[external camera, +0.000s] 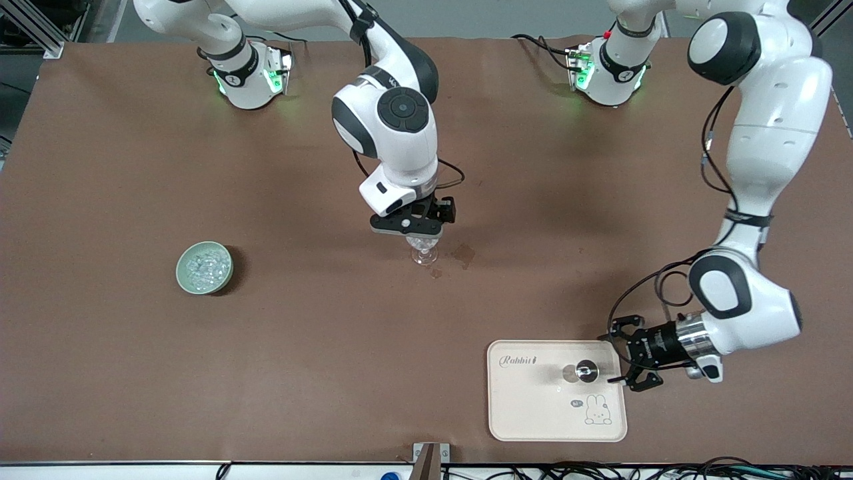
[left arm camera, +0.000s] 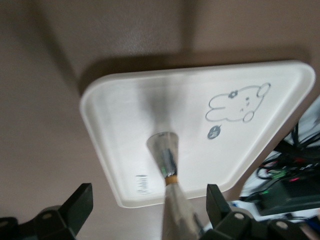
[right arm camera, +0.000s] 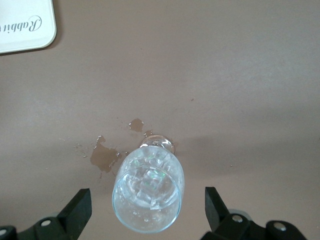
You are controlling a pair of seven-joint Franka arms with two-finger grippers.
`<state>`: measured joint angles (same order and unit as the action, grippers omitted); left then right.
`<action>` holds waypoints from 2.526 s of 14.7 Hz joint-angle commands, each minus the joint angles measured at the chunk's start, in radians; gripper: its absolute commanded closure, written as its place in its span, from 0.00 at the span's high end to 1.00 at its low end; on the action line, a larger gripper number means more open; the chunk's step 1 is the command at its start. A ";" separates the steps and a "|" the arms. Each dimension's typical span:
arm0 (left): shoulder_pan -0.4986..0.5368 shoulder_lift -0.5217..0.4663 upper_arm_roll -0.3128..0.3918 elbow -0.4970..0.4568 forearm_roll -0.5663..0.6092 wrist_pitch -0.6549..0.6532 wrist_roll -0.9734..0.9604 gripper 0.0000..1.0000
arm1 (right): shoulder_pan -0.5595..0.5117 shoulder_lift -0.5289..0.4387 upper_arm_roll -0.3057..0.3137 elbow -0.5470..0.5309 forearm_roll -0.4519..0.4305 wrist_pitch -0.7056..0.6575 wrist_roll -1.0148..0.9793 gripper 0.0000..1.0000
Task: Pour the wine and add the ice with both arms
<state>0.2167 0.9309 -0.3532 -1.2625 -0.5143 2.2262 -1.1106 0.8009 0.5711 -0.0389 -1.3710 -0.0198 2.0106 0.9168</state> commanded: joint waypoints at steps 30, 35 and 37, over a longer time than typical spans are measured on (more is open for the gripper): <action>-0.278 -1.067 0.250 -0.397 0.530 -0.643 0.885 1.00 | -0.767 -0.590 -0.039 -0.108 0.003 -0.496 -0.926 0.99; -0.270 -1.112 0.247 -0.434 0.523 -0.652 0.896 1.00 | -0.783 -0.588 -0.039 -0.089 0.000 -0.582 -0.967 0.97; -0.269 -1.092 0.249 -0.414 0.528 -0.654 0.942 1.00 | -0.782 -0.591 -0.039 -0.106 0.000 -0.584 -0.967 0.96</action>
<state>-0.0551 -0.1661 -0.1093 -1.6778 0.0206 1.5672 -0.2175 0.0400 -0.0266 -0.0972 -1.4756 -0.0221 1.4399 -0.0335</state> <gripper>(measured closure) 0.000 0.031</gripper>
